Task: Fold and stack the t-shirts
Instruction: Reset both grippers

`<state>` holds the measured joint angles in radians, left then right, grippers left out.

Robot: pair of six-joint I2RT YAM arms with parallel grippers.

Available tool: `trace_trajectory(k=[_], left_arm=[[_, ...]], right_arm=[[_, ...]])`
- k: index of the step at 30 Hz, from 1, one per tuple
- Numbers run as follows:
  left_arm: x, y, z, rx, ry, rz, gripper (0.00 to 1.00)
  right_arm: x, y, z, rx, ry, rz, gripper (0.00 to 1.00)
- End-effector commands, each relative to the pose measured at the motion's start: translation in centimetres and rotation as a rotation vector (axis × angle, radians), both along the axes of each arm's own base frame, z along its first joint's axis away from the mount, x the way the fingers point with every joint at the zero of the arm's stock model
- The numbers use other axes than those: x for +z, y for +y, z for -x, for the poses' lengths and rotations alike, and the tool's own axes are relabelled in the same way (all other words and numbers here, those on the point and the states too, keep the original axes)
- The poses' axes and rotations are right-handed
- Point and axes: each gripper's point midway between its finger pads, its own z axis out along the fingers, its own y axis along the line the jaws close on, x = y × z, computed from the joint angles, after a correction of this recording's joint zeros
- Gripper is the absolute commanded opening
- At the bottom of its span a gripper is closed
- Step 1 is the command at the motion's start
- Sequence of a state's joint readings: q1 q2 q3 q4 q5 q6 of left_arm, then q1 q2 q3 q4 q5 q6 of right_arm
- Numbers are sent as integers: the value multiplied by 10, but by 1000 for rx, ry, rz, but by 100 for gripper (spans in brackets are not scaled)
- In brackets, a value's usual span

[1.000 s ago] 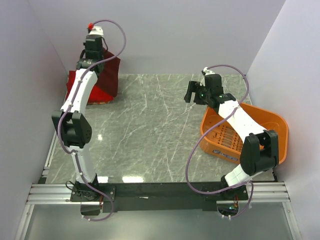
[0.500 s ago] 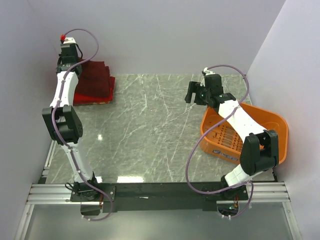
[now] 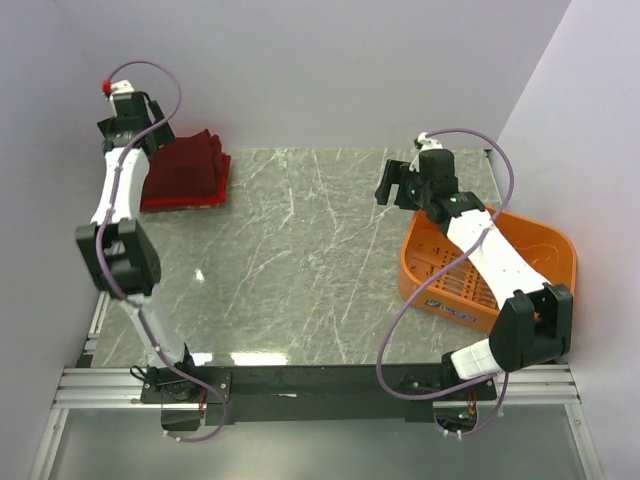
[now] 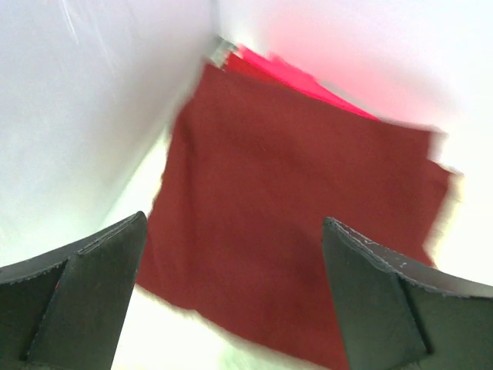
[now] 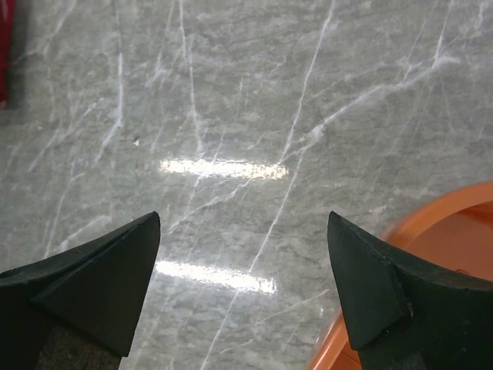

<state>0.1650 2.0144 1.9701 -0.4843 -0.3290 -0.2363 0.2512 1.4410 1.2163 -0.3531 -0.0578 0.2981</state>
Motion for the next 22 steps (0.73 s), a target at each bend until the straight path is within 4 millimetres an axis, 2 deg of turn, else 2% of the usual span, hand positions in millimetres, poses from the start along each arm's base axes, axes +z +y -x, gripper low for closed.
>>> trace_trajectory(k=[1,2,3,4,5,6,7,8,9,10,11,12,13,14,16,18,22], left_arm=[[68,-48,34,-64,-232,227,100],[94,-67,51,-102,-303,258,99],[96,-83,58,-124,-333,313,99],[71,-97,67,-130,-309,335,99],[87,-129,83,-175,-351,344,99],[83,-149,93,-195,-348,353,99],[60,-157,104,-166,-316,329,99],[66,-192,120,-225,-331,351,100],[61,-205,127,-244,-330,374,99],[40,-215,136,-257,-293,389,99],[39,-228,145,-277,-297,412,99],[31,-235,150,-281,-281,440,99],[15,-239,157,-283,-243,455,99],[8,-246,164,-295,-218,462,99],[-2,-247,170,-282,-189,450,99],[-6,-243,176,-250,-173,436,99],[-4,-237,181,-237,-201,431,99]], right_arm=[[18,3,5,1,-55,-43,95],[21,3,5,-3,-63,-50,95],[19,4,8,-5,-62,-58,95],[25,7,7,2,-94,-83,95],[33,9,11,15,-120,-102,95],[32,12,15,35,-124,-119,96],[38,12,18,35,-142,-132,96],[39,12,20,29,-145,-134,96],[37,8,21,9,-144,-128,97],[39,6,22,-4,-154,-133,97],[41,4,23,-13,-163,-134,97],[34,2,25,-27,-157,-134,97],[35,2,26,-39,-166,-147,98],[37,1,29,-39,-174,-151,98],[35,-2,34,-48,-180,-149,98],[29,-5,38,-60,-178,-144,98],[35,-8,43,-65,-199,-147,98]])
